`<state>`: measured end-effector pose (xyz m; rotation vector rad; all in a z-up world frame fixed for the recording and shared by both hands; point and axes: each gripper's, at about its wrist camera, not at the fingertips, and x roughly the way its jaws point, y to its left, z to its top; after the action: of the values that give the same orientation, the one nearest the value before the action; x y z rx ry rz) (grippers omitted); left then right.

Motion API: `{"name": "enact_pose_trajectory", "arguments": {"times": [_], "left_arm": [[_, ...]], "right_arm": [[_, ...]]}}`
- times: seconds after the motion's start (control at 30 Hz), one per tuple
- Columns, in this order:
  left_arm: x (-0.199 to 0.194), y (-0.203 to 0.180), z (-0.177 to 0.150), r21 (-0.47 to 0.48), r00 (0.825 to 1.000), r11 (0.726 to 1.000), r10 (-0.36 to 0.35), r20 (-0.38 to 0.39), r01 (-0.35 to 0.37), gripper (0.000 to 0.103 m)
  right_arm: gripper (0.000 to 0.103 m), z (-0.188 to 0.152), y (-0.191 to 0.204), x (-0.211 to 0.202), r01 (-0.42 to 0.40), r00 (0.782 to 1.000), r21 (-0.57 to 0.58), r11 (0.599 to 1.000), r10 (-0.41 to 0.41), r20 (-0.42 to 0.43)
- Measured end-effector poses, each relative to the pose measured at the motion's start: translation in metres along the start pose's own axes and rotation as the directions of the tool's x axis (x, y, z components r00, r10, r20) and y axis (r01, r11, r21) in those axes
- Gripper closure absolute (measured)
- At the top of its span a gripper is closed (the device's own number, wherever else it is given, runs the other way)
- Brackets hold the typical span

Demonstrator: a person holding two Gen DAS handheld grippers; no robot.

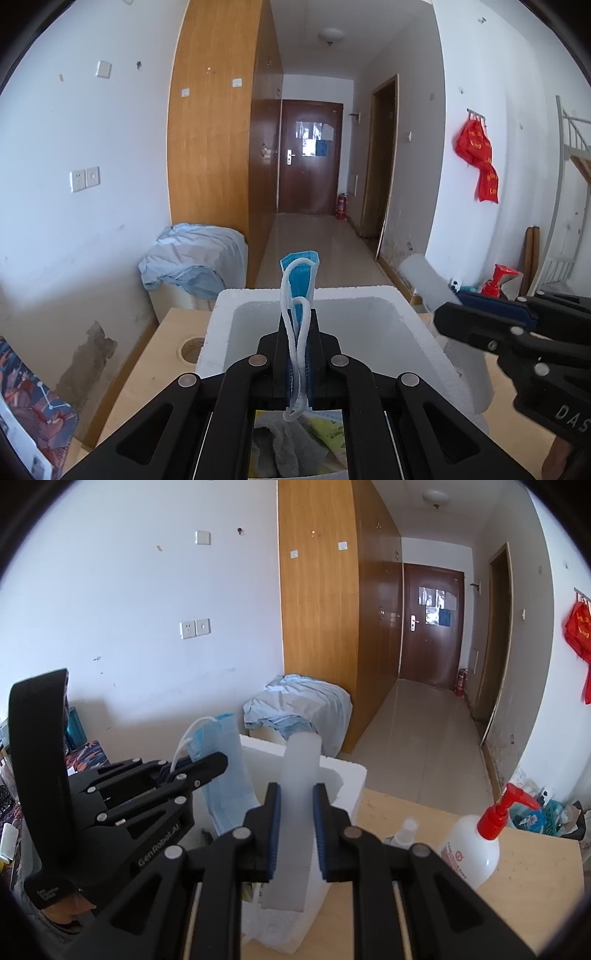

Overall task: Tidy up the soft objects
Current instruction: 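Open the left tool to drop the mask into the box while the right tool releases the strip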

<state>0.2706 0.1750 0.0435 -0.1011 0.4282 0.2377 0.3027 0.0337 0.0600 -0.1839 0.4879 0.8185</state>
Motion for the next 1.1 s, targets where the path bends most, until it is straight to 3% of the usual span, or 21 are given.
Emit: {"name": "enact_pose_trajectory", "arguments": {"times": [0.07, 0.13, 0.17, 0.2, 0.27, 1.1], "left_arm": [[-0.001, 0.001, -0.001, 0.005, 1.0, 1.0, 0.01, -0.003, -0.01, 0.086], [-0.005, 0.003, -0.003, 0.0, 1.0, 1.0, 0.026, 0.012, -0.026, 0.054], [-0.01, 0.004, -0.004, 0.0, 0.999, 0.999, 0.034, 0.031, -0.034, 0.025], [-0.014, 0.005, -0.005, -0.001, 0.997, 0.999, 0.049, 0.053, -0.049, 0.013], [-0.023, 0.009, -0.006, -0.012, 0.994, 0.998, 0.065, 0.091, -0.065, 0.013], [-0.049, 0.039, -0.015, -0.053, 0.989, 0.991, 0.13, 0.076, -0.127, 0.013]], "right_arm": [[0.083, 0.003, 0.001, 0.0, 0.003, 1.0, 0.003, 1.0, -0.003, 0.004], [0.083, 0.003, 0.002, 0.0, 0.003, 1.0, 0.004, 1.0, -0.003, 0.007], [0.083, 0.003, 0.002, 0.0, 0.003, 1.0, 0.003, 1.0, -0.003, 0.008], [0.083, 0.003, 0.003, 0.0, 0.003, 1.0, 0.002, 1.0, -0.003, 0.008], [0.083, 0.002, 0.003, -0.001, 0.0, 1.0, 0.002, 1.0, 0.0, 0.011], [0.083, 0.0, 0.013, 0.017, -0.049, 0.999, -0.026, 0.998, 0.048, -0.016]]}}
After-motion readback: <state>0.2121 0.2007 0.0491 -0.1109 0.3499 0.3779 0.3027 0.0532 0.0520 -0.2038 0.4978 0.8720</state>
